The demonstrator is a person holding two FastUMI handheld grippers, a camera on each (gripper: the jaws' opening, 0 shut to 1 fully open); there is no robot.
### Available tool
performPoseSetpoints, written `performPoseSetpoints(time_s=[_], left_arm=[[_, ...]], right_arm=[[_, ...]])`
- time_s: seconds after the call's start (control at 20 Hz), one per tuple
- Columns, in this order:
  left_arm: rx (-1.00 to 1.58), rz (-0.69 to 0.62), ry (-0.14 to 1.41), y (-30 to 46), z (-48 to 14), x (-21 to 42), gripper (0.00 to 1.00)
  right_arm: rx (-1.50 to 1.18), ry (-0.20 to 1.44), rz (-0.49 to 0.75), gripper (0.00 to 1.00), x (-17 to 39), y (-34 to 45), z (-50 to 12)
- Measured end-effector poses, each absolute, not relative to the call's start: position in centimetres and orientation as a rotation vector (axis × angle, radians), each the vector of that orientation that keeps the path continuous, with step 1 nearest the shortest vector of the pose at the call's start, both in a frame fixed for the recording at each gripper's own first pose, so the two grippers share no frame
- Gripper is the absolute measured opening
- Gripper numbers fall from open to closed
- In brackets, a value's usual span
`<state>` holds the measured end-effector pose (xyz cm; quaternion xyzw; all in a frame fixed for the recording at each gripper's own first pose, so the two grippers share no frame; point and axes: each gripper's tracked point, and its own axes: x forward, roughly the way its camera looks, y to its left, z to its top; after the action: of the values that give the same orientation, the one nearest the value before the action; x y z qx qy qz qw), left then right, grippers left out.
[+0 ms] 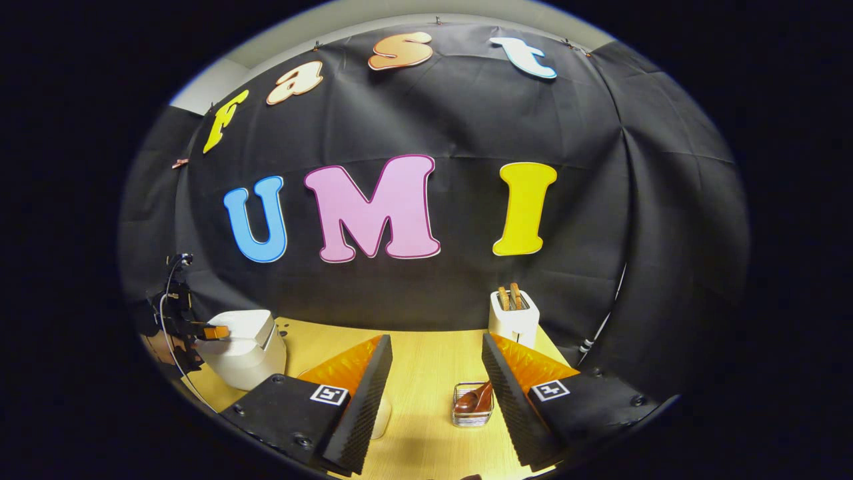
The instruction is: Close the left gripper, press the button to open the rice cooker; take a wooden spoon from the chopstick holder with the right hand, scoop a spoonful of rice and pour it into the rice cooker, then put the wooden spoon back into the chopstick holder.
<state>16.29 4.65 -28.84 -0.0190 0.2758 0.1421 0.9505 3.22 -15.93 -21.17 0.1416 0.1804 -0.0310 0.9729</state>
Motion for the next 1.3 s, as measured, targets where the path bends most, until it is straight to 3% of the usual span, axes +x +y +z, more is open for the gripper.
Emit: performPoseSetpoints(time_s=[1.0, 1.3], left_arm=[[-0.044, 0.258, 0.585, 4.1, -29.6, 16.4, 0.97], [-0.083, 0.202, 0.437, 2.5, -24.2, 16.5, 0.95]], right_arm=[[0.311, 0.359, -0.008, 0.84, 4.5, -14.1, -20.7], [0.308, 0.351, 0.019, 0.85, 4.5, -13.5, -19.7]])
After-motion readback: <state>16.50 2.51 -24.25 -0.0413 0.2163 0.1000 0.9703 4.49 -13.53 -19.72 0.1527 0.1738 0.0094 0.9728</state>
